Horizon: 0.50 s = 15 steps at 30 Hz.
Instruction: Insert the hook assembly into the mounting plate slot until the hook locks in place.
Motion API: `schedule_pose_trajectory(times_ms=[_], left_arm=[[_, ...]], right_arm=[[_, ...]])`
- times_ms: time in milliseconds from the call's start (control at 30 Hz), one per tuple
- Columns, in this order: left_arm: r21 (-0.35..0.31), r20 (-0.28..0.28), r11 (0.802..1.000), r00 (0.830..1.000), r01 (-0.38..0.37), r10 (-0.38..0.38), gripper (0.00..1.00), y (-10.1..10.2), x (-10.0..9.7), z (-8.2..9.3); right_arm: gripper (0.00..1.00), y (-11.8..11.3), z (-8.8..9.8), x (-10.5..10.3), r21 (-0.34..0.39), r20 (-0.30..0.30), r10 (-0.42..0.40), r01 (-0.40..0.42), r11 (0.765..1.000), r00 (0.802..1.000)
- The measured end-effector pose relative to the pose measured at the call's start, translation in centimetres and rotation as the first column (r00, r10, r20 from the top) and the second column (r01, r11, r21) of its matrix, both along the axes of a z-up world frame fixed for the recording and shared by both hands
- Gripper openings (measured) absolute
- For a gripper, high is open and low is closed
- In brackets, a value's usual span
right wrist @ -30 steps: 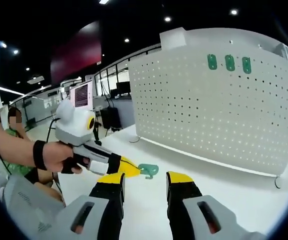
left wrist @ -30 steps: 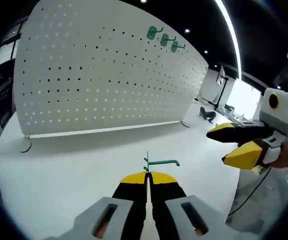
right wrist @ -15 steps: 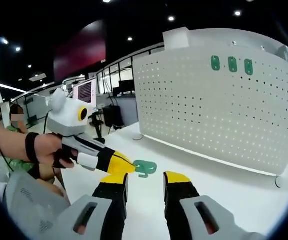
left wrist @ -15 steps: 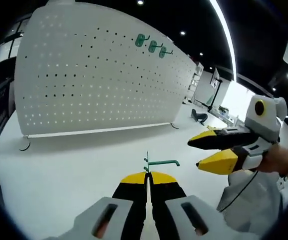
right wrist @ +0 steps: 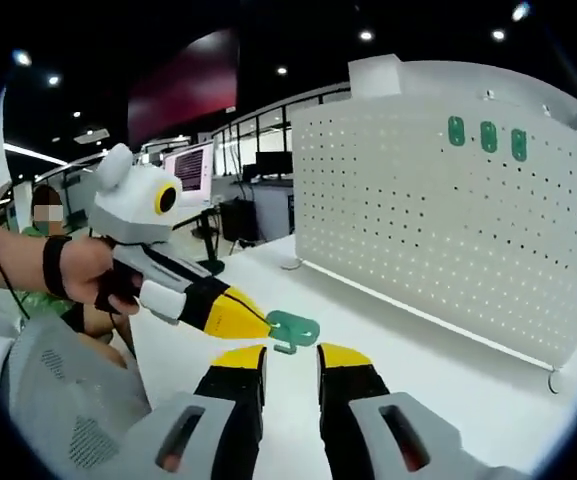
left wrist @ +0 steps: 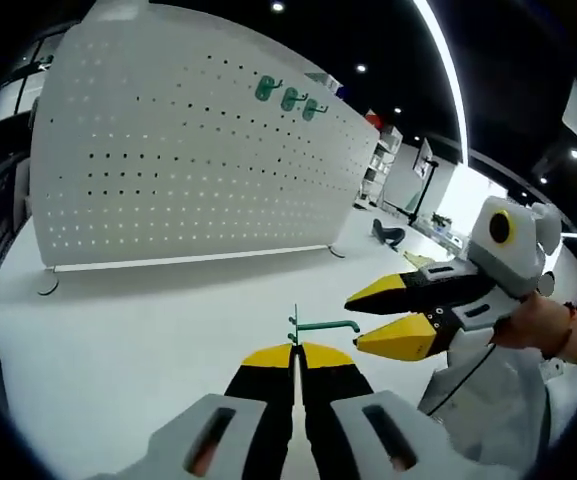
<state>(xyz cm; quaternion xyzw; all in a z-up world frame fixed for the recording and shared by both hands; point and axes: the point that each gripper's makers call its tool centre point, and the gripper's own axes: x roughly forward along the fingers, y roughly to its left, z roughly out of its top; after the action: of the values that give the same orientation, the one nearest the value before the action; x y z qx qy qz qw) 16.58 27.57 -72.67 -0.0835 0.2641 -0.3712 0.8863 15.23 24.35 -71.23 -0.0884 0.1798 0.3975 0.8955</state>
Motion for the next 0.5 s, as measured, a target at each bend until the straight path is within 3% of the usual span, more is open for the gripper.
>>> schedule_pose_trajectory(times_ms=[100, 200, 500], left_arm=[[-0.002, -0.007, 1.0, 1.0, 0.004, -0.004, 0.01, 0.0, -0.3, 0.1], [-0.002, -0.011, 1.0, 1.0, 0.007, -0.007, 0.01, 0.0, -0.5, 0.1], [-0.01, -0.018, 1.0, 1.0, 0.023, -0.024, 0.01, 0.0, -1.3, 0.4]], right_arm=[[0.14, 0.2, 0.4, -0.1, -0.03, 0.051, 0.019, -0.018, 0.999, 0.999], [0.11, 0.3, -0.2, -0.4, -0.139, 0.086, 0.059, -0.047, 0.989, 0.995], [0.07, 1.1, -0.1, -1.1, -0.239, 0.155, 0.161, -0.121, 0.963, 0.975]])
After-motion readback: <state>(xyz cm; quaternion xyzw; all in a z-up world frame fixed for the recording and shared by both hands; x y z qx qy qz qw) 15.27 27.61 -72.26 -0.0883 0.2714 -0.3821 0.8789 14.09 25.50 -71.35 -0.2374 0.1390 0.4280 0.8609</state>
